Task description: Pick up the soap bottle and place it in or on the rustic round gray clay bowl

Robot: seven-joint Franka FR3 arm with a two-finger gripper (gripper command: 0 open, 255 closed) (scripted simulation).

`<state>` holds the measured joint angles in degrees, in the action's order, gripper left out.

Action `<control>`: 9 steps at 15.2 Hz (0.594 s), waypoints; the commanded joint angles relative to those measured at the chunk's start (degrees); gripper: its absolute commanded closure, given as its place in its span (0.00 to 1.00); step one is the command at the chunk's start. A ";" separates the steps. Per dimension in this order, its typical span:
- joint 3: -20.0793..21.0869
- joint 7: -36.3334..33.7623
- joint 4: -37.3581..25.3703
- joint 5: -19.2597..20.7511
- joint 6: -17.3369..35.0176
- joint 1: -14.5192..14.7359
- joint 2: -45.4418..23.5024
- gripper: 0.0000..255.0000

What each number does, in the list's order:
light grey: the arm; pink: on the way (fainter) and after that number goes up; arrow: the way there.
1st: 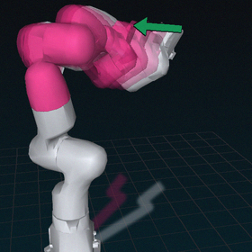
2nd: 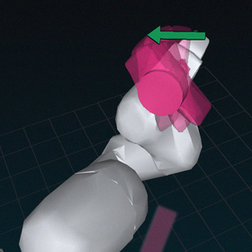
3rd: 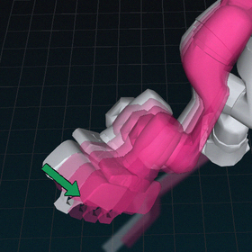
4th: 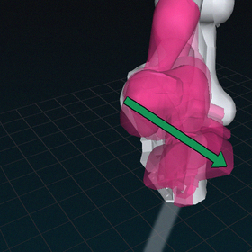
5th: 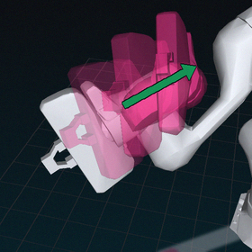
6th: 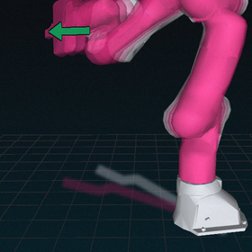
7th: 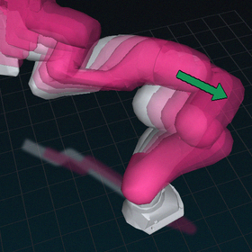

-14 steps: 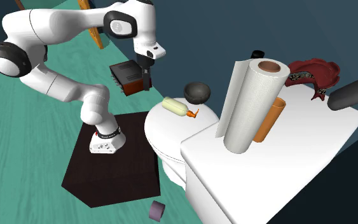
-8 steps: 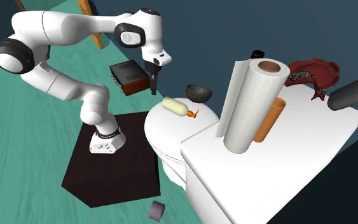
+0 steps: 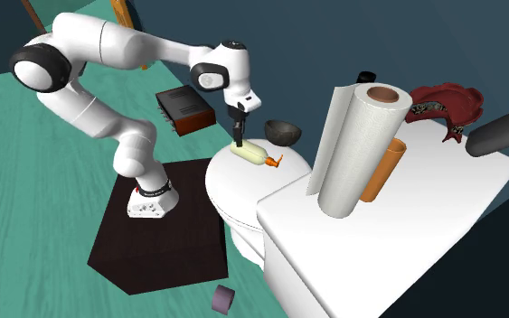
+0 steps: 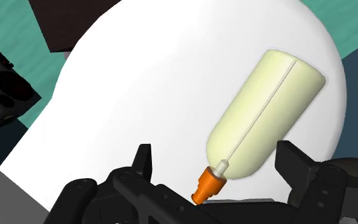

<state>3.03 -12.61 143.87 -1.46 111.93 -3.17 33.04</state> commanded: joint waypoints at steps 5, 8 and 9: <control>2.23 -6.97 -0.60 0.38 14.75 -1.62 -11.61 0.00; 3.15 -10.69 -2.26 1.41 21.11 -2.63 -17.93 0.00; 3.39 -12.01 -3.00 1.92 23.09 -2.96 -20.09 0.00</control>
<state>6.12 -23.21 141.40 0.02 132.70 -5.81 15.08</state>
